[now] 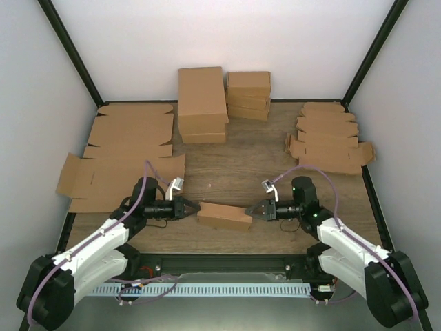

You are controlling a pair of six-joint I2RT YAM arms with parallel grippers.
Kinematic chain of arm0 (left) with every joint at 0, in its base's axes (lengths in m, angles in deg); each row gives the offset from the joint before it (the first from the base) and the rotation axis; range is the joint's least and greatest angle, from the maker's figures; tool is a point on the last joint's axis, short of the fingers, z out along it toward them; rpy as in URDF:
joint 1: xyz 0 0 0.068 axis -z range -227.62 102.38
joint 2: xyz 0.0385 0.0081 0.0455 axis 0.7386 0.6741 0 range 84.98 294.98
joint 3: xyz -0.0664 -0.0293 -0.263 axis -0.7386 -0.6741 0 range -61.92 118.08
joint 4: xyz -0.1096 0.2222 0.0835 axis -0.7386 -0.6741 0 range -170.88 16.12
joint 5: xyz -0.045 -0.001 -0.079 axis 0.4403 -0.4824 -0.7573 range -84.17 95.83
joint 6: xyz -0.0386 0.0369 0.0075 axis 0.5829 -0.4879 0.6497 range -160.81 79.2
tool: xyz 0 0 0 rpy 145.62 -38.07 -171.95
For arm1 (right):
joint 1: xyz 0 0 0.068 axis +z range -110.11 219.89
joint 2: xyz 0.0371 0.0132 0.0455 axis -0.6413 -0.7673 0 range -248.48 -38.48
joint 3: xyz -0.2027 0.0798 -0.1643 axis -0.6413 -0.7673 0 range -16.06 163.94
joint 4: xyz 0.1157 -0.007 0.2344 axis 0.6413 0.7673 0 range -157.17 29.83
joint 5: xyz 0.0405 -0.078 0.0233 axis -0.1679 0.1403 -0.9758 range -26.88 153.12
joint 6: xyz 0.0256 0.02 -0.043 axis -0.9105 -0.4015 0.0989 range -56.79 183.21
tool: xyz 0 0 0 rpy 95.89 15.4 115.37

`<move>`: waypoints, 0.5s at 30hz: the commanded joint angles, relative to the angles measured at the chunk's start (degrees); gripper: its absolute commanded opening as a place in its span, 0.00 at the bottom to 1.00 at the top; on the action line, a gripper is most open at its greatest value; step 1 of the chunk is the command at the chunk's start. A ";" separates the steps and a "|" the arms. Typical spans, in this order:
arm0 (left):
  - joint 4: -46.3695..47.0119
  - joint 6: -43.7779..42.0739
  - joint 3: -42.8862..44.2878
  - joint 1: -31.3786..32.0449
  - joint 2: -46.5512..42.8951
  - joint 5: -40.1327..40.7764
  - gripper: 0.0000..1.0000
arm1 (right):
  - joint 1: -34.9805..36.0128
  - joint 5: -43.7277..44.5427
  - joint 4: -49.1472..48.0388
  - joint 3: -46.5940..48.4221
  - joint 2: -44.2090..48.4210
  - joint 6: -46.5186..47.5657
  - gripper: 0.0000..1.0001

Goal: Fold the paper box

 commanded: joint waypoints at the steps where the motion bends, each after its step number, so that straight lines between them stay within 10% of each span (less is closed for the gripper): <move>1: -1.17 -0.16 -0.27 0.21 1.17 0.44 0.04 | -0.14 0.67 2.83 1.94 0.06 1.28 0.01; 15: -6.87 -2.59 1.01 0.29 1.17 2.92 0.13 | -0.13 5.00 9.68 3.37 -1.28 5.99 0.07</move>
